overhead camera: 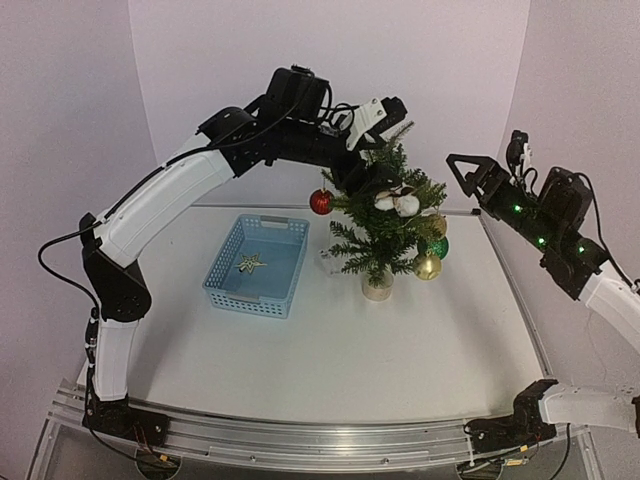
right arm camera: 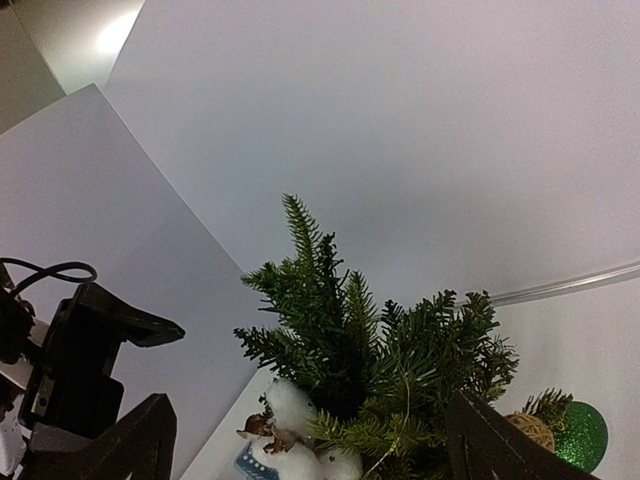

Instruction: Decorate the small christmas tree

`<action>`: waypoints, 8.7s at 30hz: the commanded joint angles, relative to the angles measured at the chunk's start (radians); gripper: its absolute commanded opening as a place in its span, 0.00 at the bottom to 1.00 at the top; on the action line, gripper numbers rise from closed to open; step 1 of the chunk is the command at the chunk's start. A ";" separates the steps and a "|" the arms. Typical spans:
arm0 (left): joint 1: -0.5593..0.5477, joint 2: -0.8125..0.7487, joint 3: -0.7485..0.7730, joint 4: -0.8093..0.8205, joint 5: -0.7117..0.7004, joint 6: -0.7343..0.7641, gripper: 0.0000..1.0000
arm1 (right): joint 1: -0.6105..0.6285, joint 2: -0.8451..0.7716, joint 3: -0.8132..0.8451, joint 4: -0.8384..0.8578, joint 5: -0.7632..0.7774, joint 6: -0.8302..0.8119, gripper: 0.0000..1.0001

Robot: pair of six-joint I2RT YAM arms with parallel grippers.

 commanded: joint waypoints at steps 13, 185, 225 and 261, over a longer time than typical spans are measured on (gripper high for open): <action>0.240 -0.159 -0.012 -0.164 0.008 -0.072 0.95 | -0.004 0.005 0.095 0.012 0.013 -0.026 0.93; 0.185 -0.257 -0.304 -0.033 -0.033 -0.162 0.90 | -0.018 0.612 1.085 -0.608 -0.361 -0.583 0.00; 0.206 0.099 0.030 0.086 0.240 -0.237 0.31 | -0.048 0.614 0.902 -0.554 -0.459 -0.813 0.00; 0.206 0.103 0.029 0.082 0.233 -0.235 0.00 | -0.062 0.618 0.875 -0.534 -0.418 -0.827 0.00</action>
